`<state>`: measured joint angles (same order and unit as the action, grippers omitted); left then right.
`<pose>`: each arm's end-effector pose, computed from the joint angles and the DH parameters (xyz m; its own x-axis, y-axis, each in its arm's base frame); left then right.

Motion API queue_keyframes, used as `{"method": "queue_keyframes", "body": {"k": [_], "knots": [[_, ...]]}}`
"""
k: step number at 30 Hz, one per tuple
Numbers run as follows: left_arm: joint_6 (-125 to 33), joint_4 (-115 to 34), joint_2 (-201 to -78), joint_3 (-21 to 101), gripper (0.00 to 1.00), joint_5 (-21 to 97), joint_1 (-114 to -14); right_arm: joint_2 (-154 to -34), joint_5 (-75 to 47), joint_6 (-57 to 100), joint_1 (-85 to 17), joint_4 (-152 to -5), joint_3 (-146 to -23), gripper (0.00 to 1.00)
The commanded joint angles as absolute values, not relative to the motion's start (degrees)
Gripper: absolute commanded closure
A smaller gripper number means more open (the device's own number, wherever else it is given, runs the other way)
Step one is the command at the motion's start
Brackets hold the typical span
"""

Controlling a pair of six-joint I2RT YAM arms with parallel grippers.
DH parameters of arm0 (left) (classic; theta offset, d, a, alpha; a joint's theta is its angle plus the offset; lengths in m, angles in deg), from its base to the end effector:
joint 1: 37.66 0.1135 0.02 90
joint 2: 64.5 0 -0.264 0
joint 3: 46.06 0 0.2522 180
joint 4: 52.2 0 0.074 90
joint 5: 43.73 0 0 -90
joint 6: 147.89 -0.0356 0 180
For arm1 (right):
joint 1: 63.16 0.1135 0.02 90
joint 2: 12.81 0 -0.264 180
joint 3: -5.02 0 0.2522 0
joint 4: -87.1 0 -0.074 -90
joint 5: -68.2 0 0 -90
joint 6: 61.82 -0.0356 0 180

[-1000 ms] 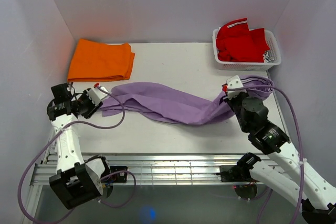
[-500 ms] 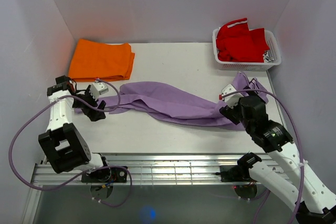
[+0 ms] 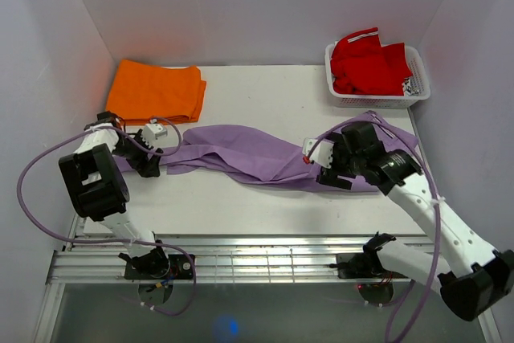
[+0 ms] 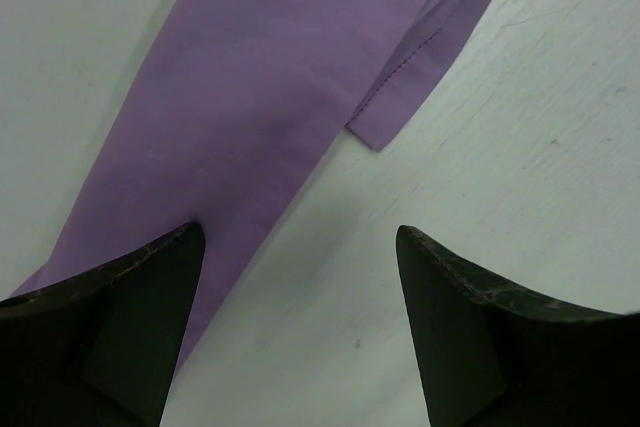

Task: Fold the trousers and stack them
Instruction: Flatten the trousers out

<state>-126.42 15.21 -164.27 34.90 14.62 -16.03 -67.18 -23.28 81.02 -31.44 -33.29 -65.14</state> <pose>0.2954 0.0971 0.1883 -0.6016 0.6137 -0.5114 0.7601 0.6366 -0.1303 0.1604 0.0980 0.3208 0.0505 -0.9054 -0.4216 -0.7773 0.2294 -0.5858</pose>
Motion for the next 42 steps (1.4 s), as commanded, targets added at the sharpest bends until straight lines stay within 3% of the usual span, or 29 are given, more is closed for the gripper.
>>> {"method": "queue_keyframes", "body": {"k": [1,4,8,9,11,13,15,20,25,29,33,36,42], "knots": [[-125.7,11.1,-165.0,33.7,0.13,18.3,-16.0,-74.6,-19.0,88.2,-33.3,-35.4,-67.4,0.09],[-124.0,6.6,-165.5,31.1,0.21,21.7,-15.8,-80.2,-18.8,91.1,-35.2,-37.6,-67.8,0.13],[-123.3,3.2,-165.7,27.7,0.48,24.9,-13.3,-83.6,-17.8,93.0,-36.1,-43.1,-68.8,0.15],[-123.7,3.3,-165.4,27.5,0.59,25.7,-12.6,-85.0,-17.2,93.0,-36.1,-43.5,-69.7,0.15],[-125.5,3.7,-164.7,27.1,0.7,26.3,-9.7,-86.7,-14.3,91.7,-36.1,-43.8,-73.2,0.15],[-128.2,6.1,-163.5,27.2,0.92,25.5,-7.3,-89.0,-11.9,89.4,-36.0,-44.4,-75.6,0.15],[-130.1,7.4,-162.2,26.4,1.0,25.4,-4.2,-92.1,-7.2,85.1,-35.4,-43.8,-80.4,0.15],[-138.6,14.3,-155.2,28.0,1.0,20.3,2.0,-98.3,-3.3,78.4,-31.7,-41.4,-88.4,0.15],[-140.4,24.9,-148.1,37.6,1.0,8.9,2.0,-100.3,-9.0,84.2,-31.3,-45.6,-85.7,0.22],[-132.9,27.0,-146.0,48.0,1.0,-3.4,-0.8,-101.1,-11.9,86.5,-33.9,-46.7,-85.2,0.24],[-112.1,18.0,-147.4,58.1,1.0,-8.3,-8.3,-99.0,-12.2,88.5,-37.1,-48.0,-84.3,0.25],[-97.9,1.2,-149.1,58.8,1.0,-4.2,-13.2,-98.0,-14.3,91.5,-38.3,-48.1,-82.7,0.28],[-78.0,-14.0,-166.7,69.1,1.0,13.0,-20.5,-94.7,-14.2,98.1,-42.9,-47.4,-78.1,0.32]]}}
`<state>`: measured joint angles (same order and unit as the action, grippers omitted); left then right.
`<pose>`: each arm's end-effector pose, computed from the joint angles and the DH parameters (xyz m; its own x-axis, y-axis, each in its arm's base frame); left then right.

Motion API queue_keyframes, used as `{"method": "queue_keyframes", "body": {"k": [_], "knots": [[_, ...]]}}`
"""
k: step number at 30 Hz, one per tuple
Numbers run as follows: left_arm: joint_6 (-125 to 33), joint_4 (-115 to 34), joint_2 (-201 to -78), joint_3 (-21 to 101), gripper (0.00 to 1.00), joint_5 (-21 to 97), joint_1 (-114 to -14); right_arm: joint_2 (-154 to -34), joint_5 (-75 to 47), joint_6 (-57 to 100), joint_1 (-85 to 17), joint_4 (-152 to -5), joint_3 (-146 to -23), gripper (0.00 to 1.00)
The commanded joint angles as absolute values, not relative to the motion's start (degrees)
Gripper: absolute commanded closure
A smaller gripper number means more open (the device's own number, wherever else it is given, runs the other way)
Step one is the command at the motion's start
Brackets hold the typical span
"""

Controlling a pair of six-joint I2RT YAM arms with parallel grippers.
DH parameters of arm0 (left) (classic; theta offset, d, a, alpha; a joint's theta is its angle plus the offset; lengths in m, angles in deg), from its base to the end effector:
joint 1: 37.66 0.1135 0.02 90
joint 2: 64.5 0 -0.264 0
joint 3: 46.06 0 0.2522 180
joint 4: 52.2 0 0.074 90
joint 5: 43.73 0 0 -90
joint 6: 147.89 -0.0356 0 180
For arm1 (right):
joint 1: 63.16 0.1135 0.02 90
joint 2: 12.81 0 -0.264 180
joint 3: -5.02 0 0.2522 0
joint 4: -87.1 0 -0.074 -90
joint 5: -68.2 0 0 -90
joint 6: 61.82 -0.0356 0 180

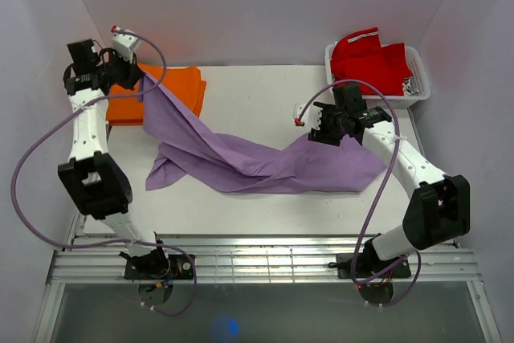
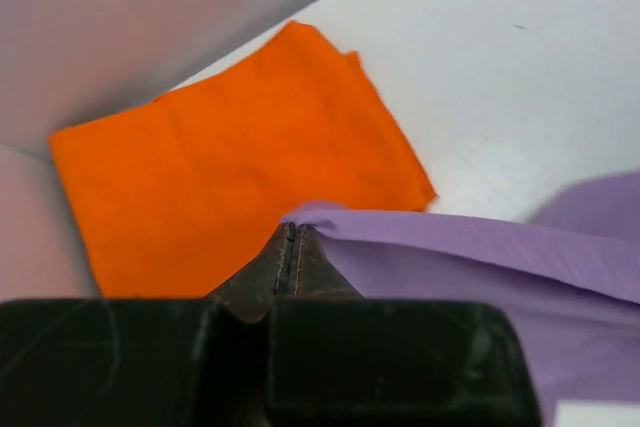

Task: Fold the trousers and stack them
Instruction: Flatten the trousers out

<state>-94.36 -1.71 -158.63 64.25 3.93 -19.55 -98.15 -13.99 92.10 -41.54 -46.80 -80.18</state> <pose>0.3535 0.0904 0.3905 -0.2531 0.3795 -0.8899 0.5589 0.8082 0.1857 0.3016 0.1247 0.2971 0.1112 -0.9131 -0.3922 -0.8020 0.1507 -0.5781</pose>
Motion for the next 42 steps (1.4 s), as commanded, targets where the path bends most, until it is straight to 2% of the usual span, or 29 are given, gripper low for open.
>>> {"method": "queue_keyframes", "body": {"k": [1,2,4,5,7,9,13,14,17,20,25,28,30,32,33,35,36,42], "knots": [[-76.3,-14.3,-169.6,71.6,1.0,18.5,-20.9,-94.4,-14.0,98.8,-42.9,-47.0,-76.5,0.33],[-75.0,-13.7,-175.4,74.7,0.76,20.8,-21.0,-94.0,-13.5,99.2,-42.9,-45.1,-76.0,0.33],[-74.5,-6.6,-179.7,83.8,0.61,24.0,-21.1,-93.7,-12.7,99.5,-42.9,-42.9,-75.2,0.32],[-75.8,-3.6,-181.0,85.2,0.47,21.1,-20.2,-93.7,-13.0,99.6,-42.9,-40.5,-75.0,0.32],[-85.8,10.4,-180.1,85.2,0.4,14.2,-19.1,-93.2,-14.3,100.2,-43.6,-39.1,-73.1,0.32],[-98.0,24.3,-175.6,81.2,0.25,7.5,-17.6,-91.6,-15.2,102.4,-45.0,-38.8,-70.5,0.3],[-111.0,33.6,-164.3,60.8,0.23,8.3,-15.4,-89.6,-15.7,108.3,-49.5,-39.1,-65.6,0.27],[-112.2,33.5,-162.2,51.9,0.23,9.3,-15.4,-89.8,-15.5,109.0,-49.9,-39.3,-65.3,0.25],[-111.0,28.4,-157.7,39.3,0.22,11.6,-15.6,-91.3,-15.1,108.4,-50.0,-39.8,-66.1,0.22],[-107.7,21.6,-158.6,34.3,0.22,13.0,-15.8,-94.6,-17.1,107.5,-50.0,-39.5,-67.4,0.21],[-102.0,9.0,-161.4,29.7,0.22,18.0,-17.2,-97.1,-20.1,108.3,-52.4,-40.5,-64.9,0.26],[-99.1,2.1,-162.3,28.0,0.27,22.0,-18.6,-97.1,-19.4,108.1,-54.5,-42.0,-64.9,0.28],[-98.3,-0.5,-163.1,28.0,0.34,22.7,-18.8,-96.9,-18.9,107.9,-55.3,-42.8,-65.1,0.29],[-97.9,-1.0,-164.0,28.9,0.49,24.4,-18.9,-97.0,-19.4,108.2,-55.9,-43.5,-64.6,0.32],[-98.0,-0.8,-164.8,29.3,0.65,25.1,-18.9,-97.0,-19.9,108.3,-56.1,-44.2,-64.1,0.34],[-99.0,1.1,-164.9,30.8,0.81,26.3,-18.2,-97.4,-21.4,109.2,-56.9,-45.6,-62.4,0.37],[-100.7,2.2,-164.7,31.7,1.0,26.2,-17.6,-97.6,-21.6,109.5,-57.4,-47.1,-62.2,0.38],[-109.6,11.2,-165.2,40.4,1.0,28.8,-7.6,-102.1,-21.5,109.3,-62.4,-48.4,-65.0,0.42]]}}
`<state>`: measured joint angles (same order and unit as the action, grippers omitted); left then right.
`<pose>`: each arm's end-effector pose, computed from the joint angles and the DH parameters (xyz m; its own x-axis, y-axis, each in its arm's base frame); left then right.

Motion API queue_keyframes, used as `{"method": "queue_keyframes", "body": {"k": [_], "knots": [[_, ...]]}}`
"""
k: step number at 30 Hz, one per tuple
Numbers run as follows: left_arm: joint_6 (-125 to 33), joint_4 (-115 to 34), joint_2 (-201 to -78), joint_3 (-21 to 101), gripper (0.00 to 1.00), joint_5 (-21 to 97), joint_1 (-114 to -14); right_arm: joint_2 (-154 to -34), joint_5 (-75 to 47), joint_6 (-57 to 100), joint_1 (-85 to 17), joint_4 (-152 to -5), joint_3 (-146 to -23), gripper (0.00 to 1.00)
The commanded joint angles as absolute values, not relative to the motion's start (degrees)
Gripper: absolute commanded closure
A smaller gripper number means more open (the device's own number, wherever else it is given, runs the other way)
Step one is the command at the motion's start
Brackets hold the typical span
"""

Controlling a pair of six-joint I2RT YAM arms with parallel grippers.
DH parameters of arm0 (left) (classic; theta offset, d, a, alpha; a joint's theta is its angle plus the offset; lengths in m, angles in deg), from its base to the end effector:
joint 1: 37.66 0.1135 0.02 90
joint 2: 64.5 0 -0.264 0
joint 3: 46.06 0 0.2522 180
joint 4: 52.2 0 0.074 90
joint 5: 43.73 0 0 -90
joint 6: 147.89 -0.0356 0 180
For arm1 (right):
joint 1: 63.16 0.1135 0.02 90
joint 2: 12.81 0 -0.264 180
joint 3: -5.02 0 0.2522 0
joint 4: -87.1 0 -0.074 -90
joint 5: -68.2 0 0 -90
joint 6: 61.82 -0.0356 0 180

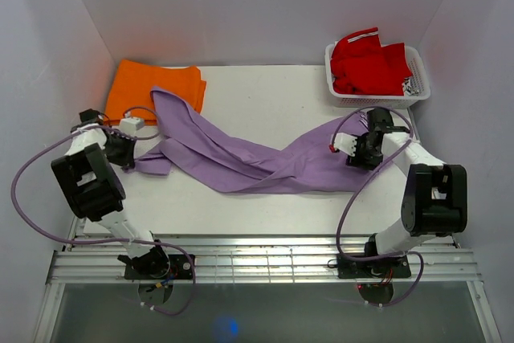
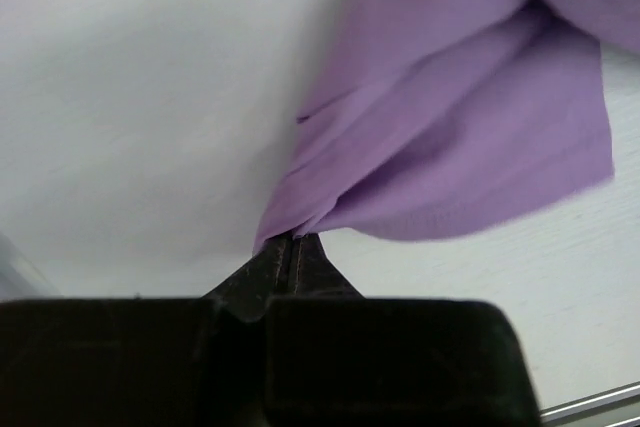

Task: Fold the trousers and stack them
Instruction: Flatten the trousers out

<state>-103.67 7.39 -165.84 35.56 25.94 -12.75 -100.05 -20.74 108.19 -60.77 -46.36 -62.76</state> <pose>0.3038 0.1275 0.1817 -0.8627 0.3403 -0.3740 0.4040 0.9087 -0.1052 0.2894 0.0127 0.1931 -0.1099 -0.9901 -0.0872 -0.9074 0.1357 -0.3976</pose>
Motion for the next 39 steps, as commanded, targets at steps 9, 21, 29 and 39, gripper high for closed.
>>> {"method": "queue_keyframes", "body": {"k": [9,21,29,39], "knots": [[-125.9,15.6,-166.3,52.1,1.0,35.0,3.5,-101.1,-19.0,110.1,-67.5,-48.1,-69.1,0.43],[-124.2,7.4,-166.6,42.6,1.0,37.6,-1.5,-114.8,5.2,95.7,-66.7,-34.1,-101.9,0.26],[-123.5,6.0,-166.4,39.1,1.0,36.7,-1.8,-132.0,4.9,81.1,-66.3,-29.5,-118.9,0.29],[-122.8,5.9,-166.4,38.2,1.0,36.3,-1.9,-123.1,2.4,68.0,-66.1,-51.4,-97.8,0.39]]}}
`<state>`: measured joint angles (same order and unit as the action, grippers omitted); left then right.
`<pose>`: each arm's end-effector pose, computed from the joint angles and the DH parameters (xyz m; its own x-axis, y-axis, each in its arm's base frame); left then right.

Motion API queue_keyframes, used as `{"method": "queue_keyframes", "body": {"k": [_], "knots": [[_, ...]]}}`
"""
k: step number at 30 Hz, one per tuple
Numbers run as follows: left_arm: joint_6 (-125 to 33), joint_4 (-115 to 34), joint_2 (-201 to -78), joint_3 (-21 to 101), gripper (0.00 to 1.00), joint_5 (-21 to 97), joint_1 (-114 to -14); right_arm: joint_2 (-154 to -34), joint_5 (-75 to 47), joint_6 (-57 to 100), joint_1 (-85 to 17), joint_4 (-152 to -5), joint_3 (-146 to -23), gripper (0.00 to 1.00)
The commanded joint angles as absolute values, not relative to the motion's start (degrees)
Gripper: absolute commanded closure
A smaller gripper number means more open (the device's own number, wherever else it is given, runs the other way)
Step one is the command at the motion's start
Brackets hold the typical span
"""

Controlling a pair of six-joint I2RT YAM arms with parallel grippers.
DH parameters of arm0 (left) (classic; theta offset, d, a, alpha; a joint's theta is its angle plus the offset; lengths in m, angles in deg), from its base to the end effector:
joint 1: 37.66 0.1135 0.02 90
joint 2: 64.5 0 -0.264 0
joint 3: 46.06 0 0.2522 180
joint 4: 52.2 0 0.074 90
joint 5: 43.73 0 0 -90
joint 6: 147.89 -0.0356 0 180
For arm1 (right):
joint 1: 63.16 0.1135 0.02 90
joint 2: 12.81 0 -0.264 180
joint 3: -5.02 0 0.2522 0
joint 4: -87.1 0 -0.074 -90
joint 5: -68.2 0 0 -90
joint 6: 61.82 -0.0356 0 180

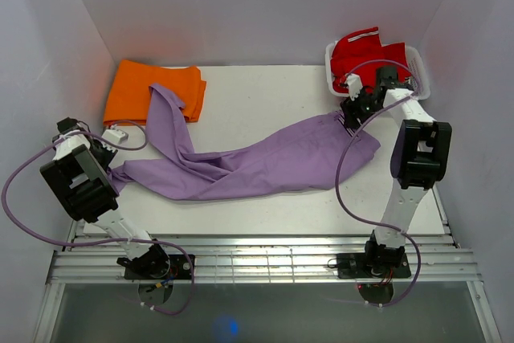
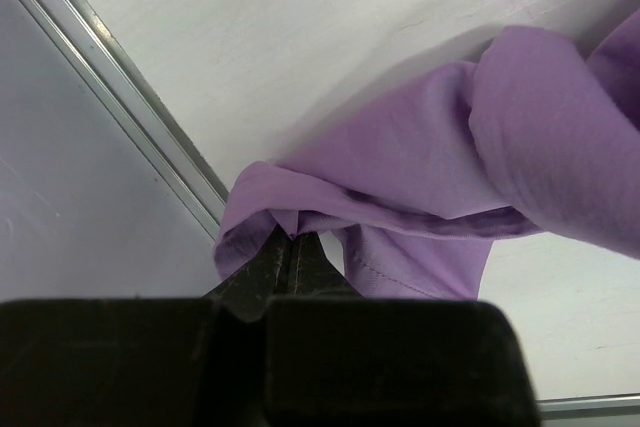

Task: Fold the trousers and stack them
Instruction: Flatten the trousers out

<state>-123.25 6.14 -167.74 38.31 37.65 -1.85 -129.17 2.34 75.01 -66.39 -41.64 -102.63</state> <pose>0.2815 0.1965 0.1824 -0.8311 0.5086 -0.2251 0.4889 0.8610 0.1403 0.4399 -0.0102 0.2197 -0.4799 -0.6395 -0.6006 -0.7350 0.6668 -0.1228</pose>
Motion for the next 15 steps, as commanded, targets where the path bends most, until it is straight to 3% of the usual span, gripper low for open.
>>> {"method": "queue_keyframes", "body": {"k": [1,4,15], "knots": [[-122.8,5.8,-166.4,38.2,1.0,36.3,-1.8,-119.9,2.4,66.3,-66.1,-54.1,-92.9,0.4],[-122.8,5.9,-166.4,38.5,1.0,36.2,-1.8,-116.8,0.9,64.0,-66.0,-60.2,-88.4,0.41],[-121.6,7.0,-166.9,39.4,1.0,35.9,-1.8,-125.2,-1.9,58.5,-65.7,-59.7,-94.2,0.42]]}}
